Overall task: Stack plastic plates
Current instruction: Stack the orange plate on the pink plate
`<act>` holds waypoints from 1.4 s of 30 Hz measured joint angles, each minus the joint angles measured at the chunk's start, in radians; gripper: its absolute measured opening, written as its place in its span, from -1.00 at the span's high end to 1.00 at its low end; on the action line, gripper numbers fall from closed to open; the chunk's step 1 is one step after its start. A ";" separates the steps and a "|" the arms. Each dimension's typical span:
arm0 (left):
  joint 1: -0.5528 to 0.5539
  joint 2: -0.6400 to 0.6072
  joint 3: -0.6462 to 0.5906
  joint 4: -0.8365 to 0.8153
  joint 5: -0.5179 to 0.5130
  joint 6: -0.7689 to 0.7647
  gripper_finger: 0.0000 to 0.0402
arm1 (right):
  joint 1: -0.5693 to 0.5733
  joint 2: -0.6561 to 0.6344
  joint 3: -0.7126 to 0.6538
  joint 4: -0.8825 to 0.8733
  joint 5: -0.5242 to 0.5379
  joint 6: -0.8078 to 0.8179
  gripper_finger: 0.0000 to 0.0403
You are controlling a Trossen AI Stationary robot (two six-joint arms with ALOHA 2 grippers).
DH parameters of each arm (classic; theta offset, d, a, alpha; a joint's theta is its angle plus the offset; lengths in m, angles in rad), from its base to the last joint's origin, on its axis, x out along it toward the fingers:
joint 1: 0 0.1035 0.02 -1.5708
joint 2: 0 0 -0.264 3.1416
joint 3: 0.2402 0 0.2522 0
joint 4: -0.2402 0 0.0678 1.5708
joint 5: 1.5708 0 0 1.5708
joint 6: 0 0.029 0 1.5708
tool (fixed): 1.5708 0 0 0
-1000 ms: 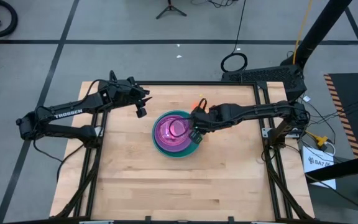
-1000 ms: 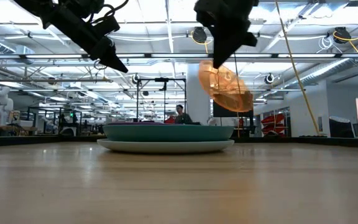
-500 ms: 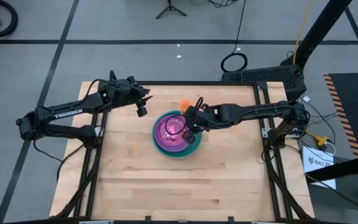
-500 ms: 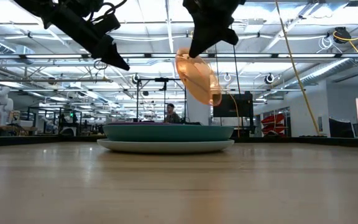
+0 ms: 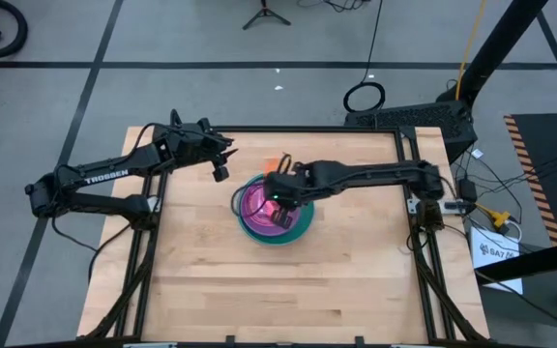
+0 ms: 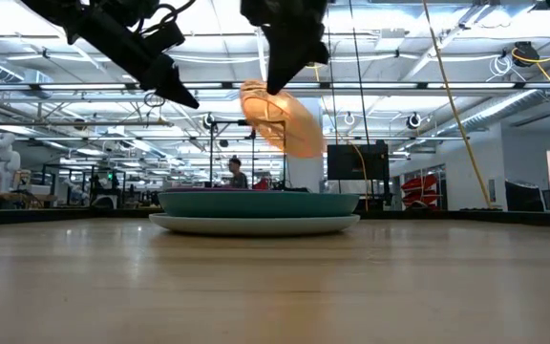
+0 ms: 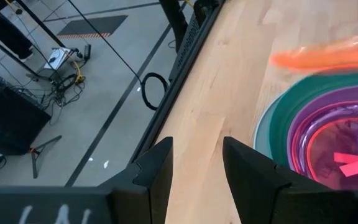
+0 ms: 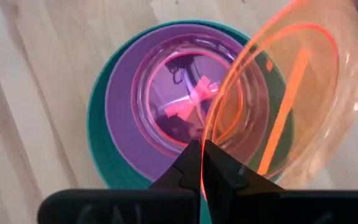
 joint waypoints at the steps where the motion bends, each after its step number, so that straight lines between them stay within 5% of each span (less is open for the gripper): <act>1: 0.000 0.000 0.000 -0.004 0.000 0.002 0.27 | 0.001 0.024 0.041 -0.028 0.000 -0.026 0.99; 6: 0.000 0.000 0.000 -0.022 0.000 0.012 0.27 | 0.023 0.088 0.143 -0.099 -0.003 -0.256 0.99; 17: 0.000 0.000 0.000 -0.027 0.000 0.013 0.27 | 0.122 0.159 0.137 -0.185 0.051 -0.787 0.99; 33: 0.000 0.000 0.000 -0.027 0.000 0.014 0.27 | 0.133 0.348 0.136 -0.214 0.078 -0.855 0.97; 42: 0.000 0.000 0.000 -0.028 0.000 0.014 0.27 | 0.120 0.352 0.136 -0.184 0.115 -0.849 0.68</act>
